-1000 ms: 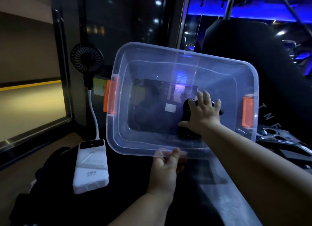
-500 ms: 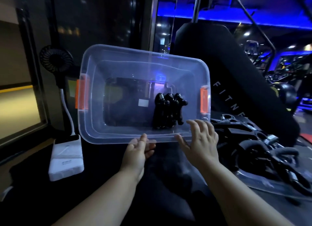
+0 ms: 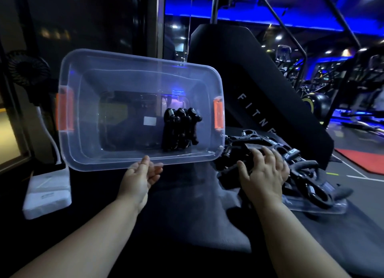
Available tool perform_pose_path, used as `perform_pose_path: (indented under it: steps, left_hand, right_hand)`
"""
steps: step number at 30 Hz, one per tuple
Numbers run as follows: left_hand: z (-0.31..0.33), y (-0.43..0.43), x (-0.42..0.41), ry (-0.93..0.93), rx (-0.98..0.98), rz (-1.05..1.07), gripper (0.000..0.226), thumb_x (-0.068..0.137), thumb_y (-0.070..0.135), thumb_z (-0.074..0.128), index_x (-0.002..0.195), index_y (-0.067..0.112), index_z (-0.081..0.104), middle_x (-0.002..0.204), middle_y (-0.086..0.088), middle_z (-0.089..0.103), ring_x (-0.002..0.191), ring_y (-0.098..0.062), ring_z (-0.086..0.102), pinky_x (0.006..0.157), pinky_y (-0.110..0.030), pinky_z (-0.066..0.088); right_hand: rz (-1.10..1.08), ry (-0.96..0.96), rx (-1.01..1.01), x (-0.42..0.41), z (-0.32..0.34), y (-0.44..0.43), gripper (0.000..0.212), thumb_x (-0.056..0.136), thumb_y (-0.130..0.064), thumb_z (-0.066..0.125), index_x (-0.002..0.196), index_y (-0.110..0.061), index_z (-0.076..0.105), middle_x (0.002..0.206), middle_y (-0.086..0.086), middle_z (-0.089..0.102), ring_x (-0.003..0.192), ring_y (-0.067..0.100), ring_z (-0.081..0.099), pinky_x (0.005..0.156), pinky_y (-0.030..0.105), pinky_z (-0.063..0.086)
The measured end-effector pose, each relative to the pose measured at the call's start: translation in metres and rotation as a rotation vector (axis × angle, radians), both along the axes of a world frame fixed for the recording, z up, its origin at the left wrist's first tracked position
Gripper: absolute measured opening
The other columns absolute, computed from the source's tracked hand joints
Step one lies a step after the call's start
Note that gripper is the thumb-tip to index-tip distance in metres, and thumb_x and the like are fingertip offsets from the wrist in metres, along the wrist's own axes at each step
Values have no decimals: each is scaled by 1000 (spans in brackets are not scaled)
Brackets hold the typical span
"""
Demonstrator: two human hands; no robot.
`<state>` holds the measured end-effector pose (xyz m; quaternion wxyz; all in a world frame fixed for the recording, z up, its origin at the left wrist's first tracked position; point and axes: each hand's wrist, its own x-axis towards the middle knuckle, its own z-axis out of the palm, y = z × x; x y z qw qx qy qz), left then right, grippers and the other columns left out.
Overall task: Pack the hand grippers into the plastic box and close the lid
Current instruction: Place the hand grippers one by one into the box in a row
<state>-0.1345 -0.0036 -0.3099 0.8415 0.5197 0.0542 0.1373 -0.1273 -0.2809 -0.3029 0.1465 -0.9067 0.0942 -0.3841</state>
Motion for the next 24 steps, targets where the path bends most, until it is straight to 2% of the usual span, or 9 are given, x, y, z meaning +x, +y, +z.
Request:
perform_pose_path:
  steps: [5,8,11,19,24]
  left_hand:
    - [-3,0,1,3,9,-5,25,98,30,44,81,13,49,90,-13,68,80,-18,64,71,-27,48]
    - [-4,0,2,4,8,-2,24,98,30,44,82,13,49,89,-12,69,79,-18,64,70,-27,49]
    - [-4,1,3,17,16,-5,25,97,32,45,84,12,50,89,-11,70,79,-17,65,69,-27,49]
    - [-2,1,1,18,5,-4,25,98,31,45,83,12,50,89,-12,70,79,-17,65,71,-27,49]
    - [-1,1,-1,20,10,-4,25,98,30,44,82,11,50,91,-12,69,81,-18,64,72,-28,50]
  right_hand:
    - [-127,155,178,8,-3,-19,74,86,-66,39,148,-27,26,158,14,12,145,27,-3,113,50,-7]
    - [-187,174,252,11,-2,-26,94,76,-81,36,149,-24,20,157,19,13,145,32,1,113,52,-4]
    - [-229,159,257,11,-1,-28,107,65,-88,37,146,-20,24,152,21,24,142,34,15,112,52,3]
    - [-171,93,279,16,0,-27,89,63,-69,65,136,-25,42,138,22,36,133,37,25,112,50,10]
    - [-27,-18,317,12,-1,-24,79,60,-54,73,131,-26,50,132,14,35,128,34,25,111,47,26]
